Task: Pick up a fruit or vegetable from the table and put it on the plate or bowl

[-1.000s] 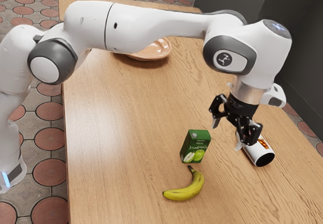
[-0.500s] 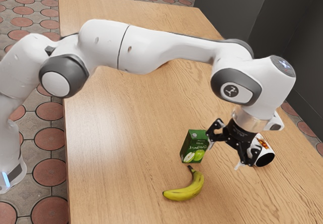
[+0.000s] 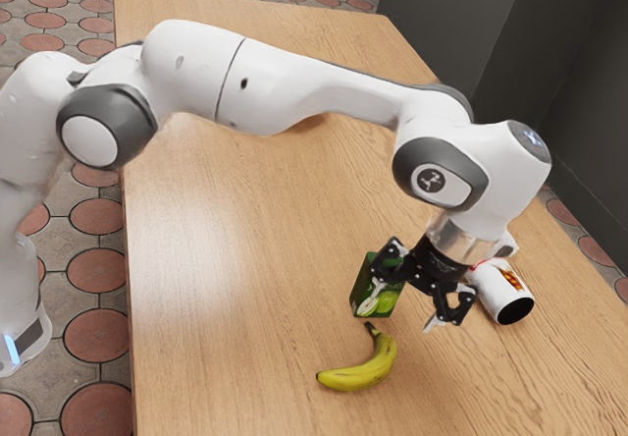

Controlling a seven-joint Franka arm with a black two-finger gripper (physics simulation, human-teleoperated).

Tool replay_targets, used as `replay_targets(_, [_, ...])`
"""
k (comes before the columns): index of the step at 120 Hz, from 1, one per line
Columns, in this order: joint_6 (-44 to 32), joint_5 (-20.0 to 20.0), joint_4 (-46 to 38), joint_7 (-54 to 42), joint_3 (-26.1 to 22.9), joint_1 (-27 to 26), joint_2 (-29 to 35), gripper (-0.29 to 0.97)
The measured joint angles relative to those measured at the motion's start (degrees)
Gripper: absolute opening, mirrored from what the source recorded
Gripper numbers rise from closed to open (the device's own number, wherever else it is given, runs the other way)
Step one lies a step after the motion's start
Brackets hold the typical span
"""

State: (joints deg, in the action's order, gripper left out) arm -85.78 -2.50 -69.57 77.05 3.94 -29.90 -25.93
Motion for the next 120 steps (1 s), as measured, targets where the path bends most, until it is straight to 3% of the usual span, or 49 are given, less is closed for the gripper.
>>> replay_targets(62, [-13.6,-3.5,-12.6,3.6,0.1,-1.3,3.3,0.68])
replay_targets(120, [-17.9,-3.3,-16.3,2.6,0.1,-1.3,4.3,0.68])
